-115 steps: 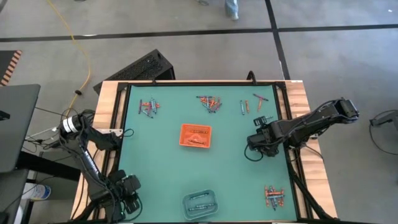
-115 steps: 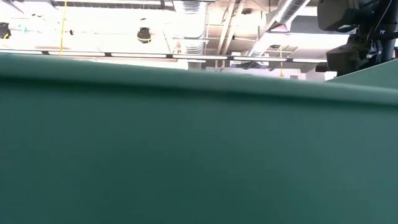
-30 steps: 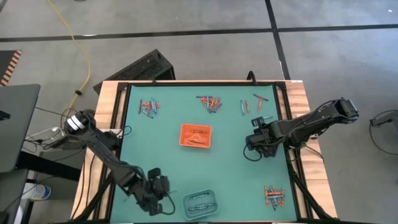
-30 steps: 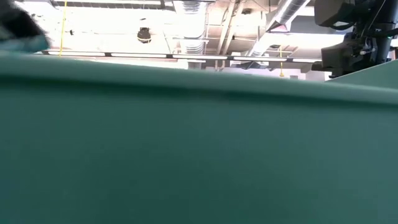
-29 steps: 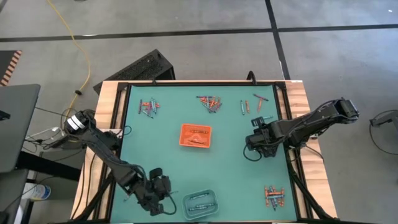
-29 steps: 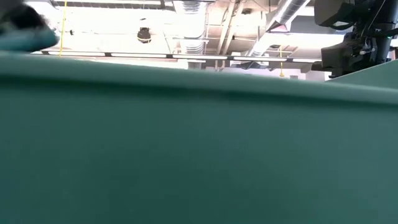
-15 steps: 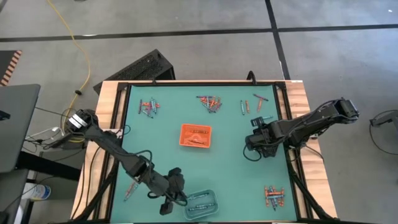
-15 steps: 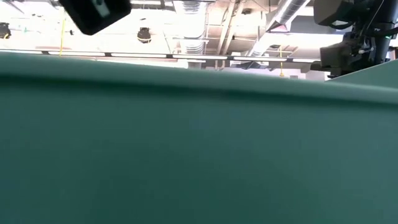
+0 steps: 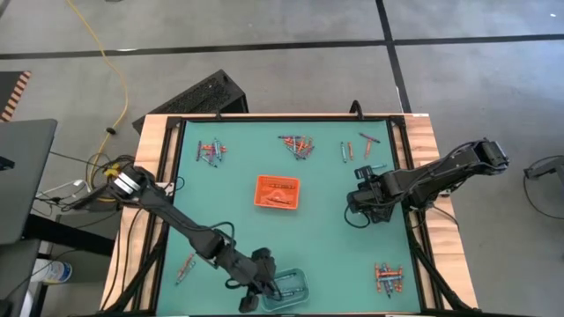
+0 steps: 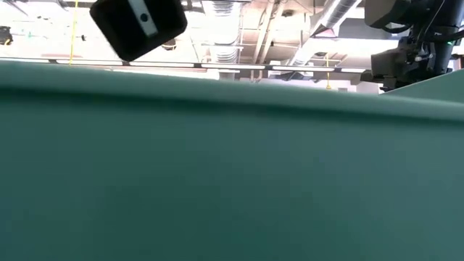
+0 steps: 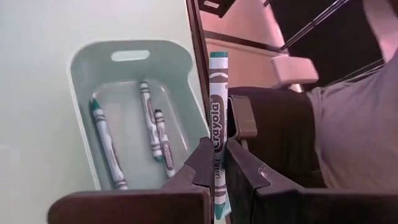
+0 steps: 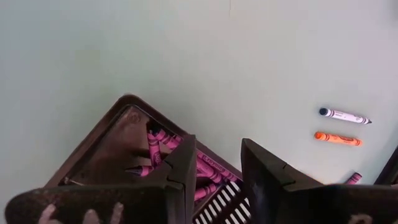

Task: Sort crayons
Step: Put the blue crayon into the blue bin

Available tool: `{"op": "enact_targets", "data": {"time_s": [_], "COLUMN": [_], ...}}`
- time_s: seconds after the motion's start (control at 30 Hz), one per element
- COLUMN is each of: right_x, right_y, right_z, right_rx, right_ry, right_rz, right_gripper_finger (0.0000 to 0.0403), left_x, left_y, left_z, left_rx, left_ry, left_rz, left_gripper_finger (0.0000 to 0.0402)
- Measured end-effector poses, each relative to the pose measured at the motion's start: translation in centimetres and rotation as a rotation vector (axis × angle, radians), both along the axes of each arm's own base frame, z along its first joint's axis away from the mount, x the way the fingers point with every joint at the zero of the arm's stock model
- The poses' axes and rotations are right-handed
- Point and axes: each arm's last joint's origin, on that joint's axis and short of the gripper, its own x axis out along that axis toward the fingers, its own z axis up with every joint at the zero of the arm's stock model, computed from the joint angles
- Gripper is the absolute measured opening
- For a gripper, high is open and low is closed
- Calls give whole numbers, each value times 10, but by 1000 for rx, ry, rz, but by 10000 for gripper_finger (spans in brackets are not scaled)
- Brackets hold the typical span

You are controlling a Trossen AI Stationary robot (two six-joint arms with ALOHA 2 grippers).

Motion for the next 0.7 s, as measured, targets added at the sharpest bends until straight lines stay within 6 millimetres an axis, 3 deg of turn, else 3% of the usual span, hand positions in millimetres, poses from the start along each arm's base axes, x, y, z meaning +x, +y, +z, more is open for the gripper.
{"op": "enact_targets", "data": {"time_s": [0.3, 0.7], "right_x": [1, 1], "right_y": [0, 0], "right_z": [0, 0], "right_rx": [2, 3], "right_ry": [-10, -14], "right_rz": [-5, -5], "right_gripper_finger": [118, 118], "left_x": [9, 15], "left_y": [9, 12], "left_z": [3, -17], "left_rx": [41, 40], "left_ry": [14, 94], "left_rz": [25, 23], "left_gripper_finger": [16, 57]}}
